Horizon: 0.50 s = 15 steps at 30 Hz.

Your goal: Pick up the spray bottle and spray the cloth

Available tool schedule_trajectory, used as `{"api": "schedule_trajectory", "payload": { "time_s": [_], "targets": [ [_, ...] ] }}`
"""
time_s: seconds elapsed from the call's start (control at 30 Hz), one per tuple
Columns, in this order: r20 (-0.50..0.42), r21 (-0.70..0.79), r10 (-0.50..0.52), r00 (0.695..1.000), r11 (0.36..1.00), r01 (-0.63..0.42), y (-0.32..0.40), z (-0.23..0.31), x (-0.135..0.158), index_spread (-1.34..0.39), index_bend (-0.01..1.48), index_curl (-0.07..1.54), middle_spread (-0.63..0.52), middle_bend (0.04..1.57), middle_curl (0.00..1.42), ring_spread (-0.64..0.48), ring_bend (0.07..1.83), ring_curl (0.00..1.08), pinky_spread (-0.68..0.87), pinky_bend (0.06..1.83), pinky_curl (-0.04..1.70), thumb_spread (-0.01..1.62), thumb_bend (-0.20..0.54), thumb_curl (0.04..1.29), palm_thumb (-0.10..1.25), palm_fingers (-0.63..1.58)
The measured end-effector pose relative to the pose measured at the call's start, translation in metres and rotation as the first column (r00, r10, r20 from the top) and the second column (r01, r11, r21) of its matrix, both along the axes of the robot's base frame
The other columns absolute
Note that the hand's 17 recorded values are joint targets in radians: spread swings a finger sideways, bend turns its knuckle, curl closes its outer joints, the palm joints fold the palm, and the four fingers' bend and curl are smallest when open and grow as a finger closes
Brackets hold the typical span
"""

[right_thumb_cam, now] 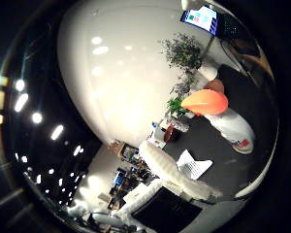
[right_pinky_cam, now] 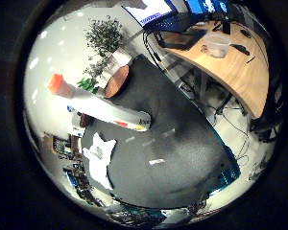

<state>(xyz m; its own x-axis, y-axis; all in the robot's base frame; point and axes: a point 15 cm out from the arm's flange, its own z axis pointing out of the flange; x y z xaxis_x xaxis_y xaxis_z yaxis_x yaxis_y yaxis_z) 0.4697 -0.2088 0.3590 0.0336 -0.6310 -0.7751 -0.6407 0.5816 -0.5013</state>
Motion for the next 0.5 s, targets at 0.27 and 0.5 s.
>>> {"api": "schedule_trajectory", "payload": {
  "time_s": [0.27,0.5],
  "targets": [
    [-0.020,0.084,0.035,0.999,0.996,-0.034,-0.007,-0.029,0.024,-0.13,0.17,0.30,0.17,0.20,0.34,0.30,0.44,0.19,0.61,0.96,0.10,1.07,-0.025,0.42,0.45,0.25],
    [-0.003,0.182,0.091,0.996,0.979,-0.089,0.005,-0.040,0.043,-0.13,0.17,0.30,0.17,0.20,0.34,0.30,0.43,0.19,0.61,0.96,0.10,1.06,-0.025,0.42,0.46,0.25]
  ]
}}
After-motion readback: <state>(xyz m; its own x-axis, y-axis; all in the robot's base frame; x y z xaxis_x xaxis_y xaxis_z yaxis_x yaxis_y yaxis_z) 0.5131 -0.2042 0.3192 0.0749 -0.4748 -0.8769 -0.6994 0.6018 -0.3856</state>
